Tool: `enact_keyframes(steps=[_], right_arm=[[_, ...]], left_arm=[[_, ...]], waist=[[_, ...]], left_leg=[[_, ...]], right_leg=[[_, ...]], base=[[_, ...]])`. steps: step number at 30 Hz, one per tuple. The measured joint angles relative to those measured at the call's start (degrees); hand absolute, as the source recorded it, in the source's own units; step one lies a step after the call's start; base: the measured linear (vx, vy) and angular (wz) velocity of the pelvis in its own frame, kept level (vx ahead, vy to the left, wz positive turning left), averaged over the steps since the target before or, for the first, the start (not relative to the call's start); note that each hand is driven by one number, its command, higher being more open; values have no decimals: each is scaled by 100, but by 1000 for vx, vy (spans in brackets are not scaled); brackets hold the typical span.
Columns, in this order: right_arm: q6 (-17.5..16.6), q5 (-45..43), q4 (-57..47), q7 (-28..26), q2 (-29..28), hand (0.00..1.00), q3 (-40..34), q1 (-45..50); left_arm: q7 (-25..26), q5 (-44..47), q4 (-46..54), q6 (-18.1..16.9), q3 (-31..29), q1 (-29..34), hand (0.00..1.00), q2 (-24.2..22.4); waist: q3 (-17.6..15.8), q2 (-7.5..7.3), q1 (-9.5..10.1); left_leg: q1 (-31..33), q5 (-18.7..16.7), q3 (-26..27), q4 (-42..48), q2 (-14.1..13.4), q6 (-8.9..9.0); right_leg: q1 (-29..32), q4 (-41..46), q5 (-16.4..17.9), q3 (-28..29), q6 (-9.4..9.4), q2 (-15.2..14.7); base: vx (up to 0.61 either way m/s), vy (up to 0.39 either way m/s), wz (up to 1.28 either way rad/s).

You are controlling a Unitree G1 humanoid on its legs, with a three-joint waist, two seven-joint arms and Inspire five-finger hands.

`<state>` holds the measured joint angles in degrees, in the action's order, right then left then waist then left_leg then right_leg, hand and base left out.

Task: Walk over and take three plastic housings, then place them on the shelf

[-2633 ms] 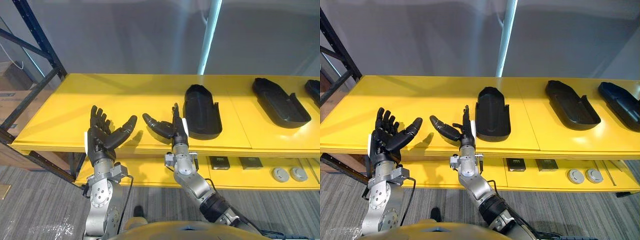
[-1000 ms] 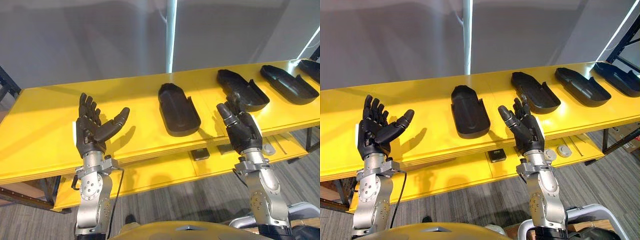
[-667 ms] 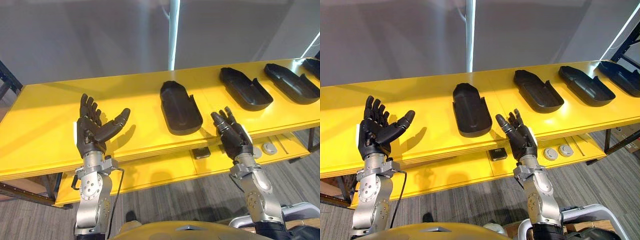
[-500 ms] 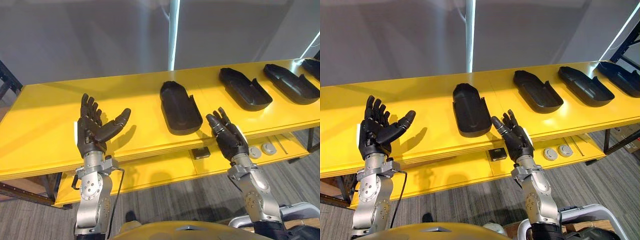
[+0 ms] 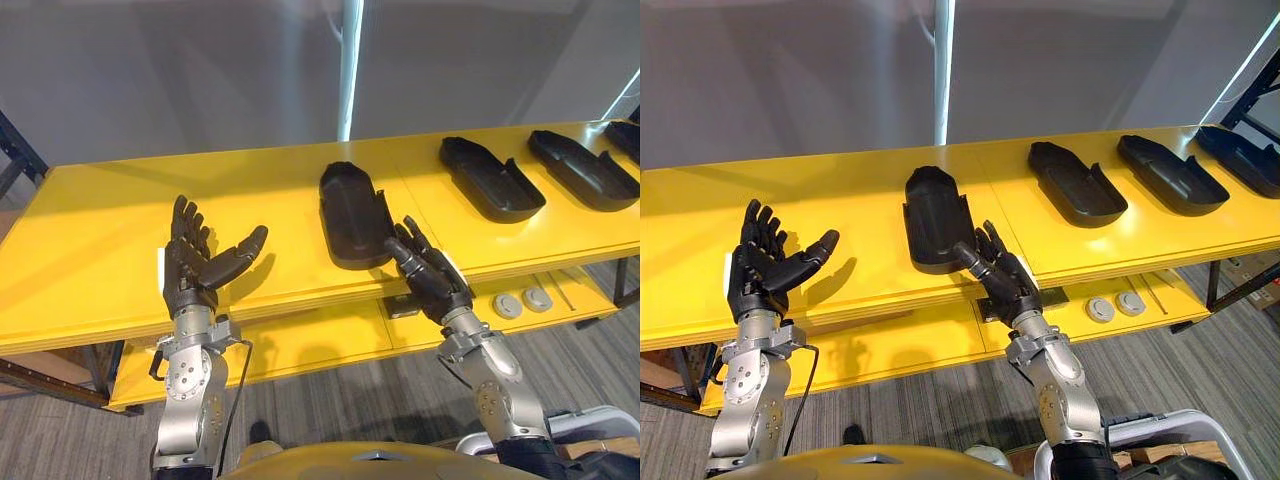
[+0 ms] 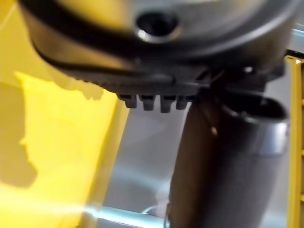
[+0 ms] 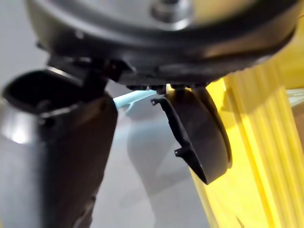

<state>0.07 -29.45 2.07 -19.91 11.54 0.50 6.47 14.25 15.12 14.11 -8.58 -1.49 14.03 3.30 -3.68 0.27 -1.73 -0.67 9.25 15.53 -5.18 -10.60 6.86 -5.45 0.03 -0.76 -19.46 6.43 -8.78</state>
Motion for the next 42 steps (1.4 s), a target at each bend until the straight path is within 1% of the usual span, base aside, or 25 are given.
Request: enact_keyframes(steps=[12, 14, 17, 18, 19, 22, 24, 25, 26, 30, 32, 35, 37, 38, 39, 41, 42], right_arm=[[-143, 11, 167, -53, 14, 100, 165, -14], [-258, 241, 167, 58, 18, 100, 231, -14], [-590, 554, 163, 410, 9, 100, 314, -10], [-642, 671, 160, 494, 5, 100, 316, -11], [-733, 880, 152, 712, -7, 0, 319, -11], [-865, 1170, 51, 1188, -54, 0, 272, -5], [-974, 1600, -375, 1629, -172, 0, 88, 43], [-1005, 1643, -533, 1688, -215, 0, 19, 73], [-1140, 1783, -958, 1778, -311, 0, -136, 150], [-1442, 1771, -1804, 1761, -341, 0, -327, 253], [-1535, 1707, -2074, 1686, -357, 0, -383, 412], [-1550, 1439, -2253, 1311, -365, 0, -424, 703], [-1536, 1164, -2276, 958, -365, 0, -311, 929], [-1523, 1040, -2278, 873, -365, 0, -254, 973], [-1485, 863, -2300, 692, -364, 0, -144, 1060], [-1391, 825, -2313, 487, -361, 0, 38, 1144], [-1267, 692, -2318, 333, -357, 0, 162, 1192]], left_arm=[[-2, -1, 0, -1, 75, 0, 100, 1], [-2, -1, 0, -1, 77, 0, 100, 1], [0, -1, 0, -1, 103, 0, 100, 1], [0, -1, 0, -1, 111, 0, 100, 1], [1, -1, 0, -1, 119, 1, 100, 0], [24, -1, 1, -2, 113, 1, 100, 0], [68, 0, 4, -2, 107, 5, 100, -2], [74, 0, 8, -2, 107, 6, 100, -2], [92, 1, 30, -2, 99, 10, 100, -5], [172, 2, 185, -2, 54, 47, 100, -8], [177, 2, 217, -2, 55, 49, 100, -9], [182, 3, 219, -2, 56, 63, 100, -14], [184, 3, 236, -2, 57, 174, 100, -14], [184, 3, 237, -2, 60, 209, 100, -14], [186, 5, 237, -1, 73, 255, 100, -15], [191, 5, 237, -2, 91, 259, 100, -14], [191, 5, 237, -2, 122, 259, 100, -13]], waist=[[5, 3, 6], [5, 4, 6], [9, 8, 16], [9, 9, 21], [11, 12, 23], [22, 31, 41], [32, 56, 43], [34, 59, 43], [37, 63, 36], [38, 62, 0], [43, 58, -14], [43, 63, -25], [45, 71, -32], [46, 72, -32], [47, 74, -32], [47, 73, -32], [47, 74, -32]], left_leg=[[-29, 4, -44, 0, 1, 2], [-29, 5, -44, 0, 0, 2], [-25, 6, -42, 0, 1, 1], [-23, 6, -43, 0, 1, 1], [-19, 6, -43, 0, 1, 1], [-2, 6, -44, 0, 2, 1], [8, 4, -39, 1, 1, 4], [7, 2, -35, 1, 0, 6], [6, -3, -14, 2, -5, 12], [-5, -10, 113, 3, -8, 20], [-25, -22, 142, 3, -9, 27], [-40, -35, 175, 2, -12, 29], [-70, -101, 231, 2, -14, 52], [-80, -112, 255, 2, -14, 60], [-80, -129, 283, 2, -15, 75], [-66, -133, 308, 2, -16, 76], [-58, -139, 319, 2, -16, 78]], right_leg=[[-70, -1, 18, -68, -15, 2], [-70, -2, 18, -68, -15, 2], [-70, -5, 16, -66, -14, 1], [-70, -6, 16, -65, -13, 2], [-69, -9, 15, -64, -13, 2], [-60, -15, 13, -64, -10, 3], [-48, -22, 5, -60, 0, 5], [-47, -22, -2, -57, 11, 6], [-36, -23, -10, -40, 24, 8], [40, -19, -24, 93, 39, 2], [39, -19, -23, 115, 39, 1], [47, -21, -18, 147, 38, 2], [50, -33, -14, 194, 38, 1], [52, -39, -4, 217, 32, 0], [61, -59, 5, 239, 33, 1], [95, -67, 5, 257, 42, 1], [108, -68, 5, 265, 42, 0]], base=[[2, -5, 2], [0, 0, 0], [0, 0, 0], [0, 0, 0], [0, 0, 0], [0, 0, 0], [0, 0, 0], [0, 0, -4], [0, 0, -5], [8, -2, -17], [20, -7, -6], [11, -8, -6], [7, -2, -12], [11, 0, -13], [13, -2, -10], [16, -4, -7], [27, -5, -6]])
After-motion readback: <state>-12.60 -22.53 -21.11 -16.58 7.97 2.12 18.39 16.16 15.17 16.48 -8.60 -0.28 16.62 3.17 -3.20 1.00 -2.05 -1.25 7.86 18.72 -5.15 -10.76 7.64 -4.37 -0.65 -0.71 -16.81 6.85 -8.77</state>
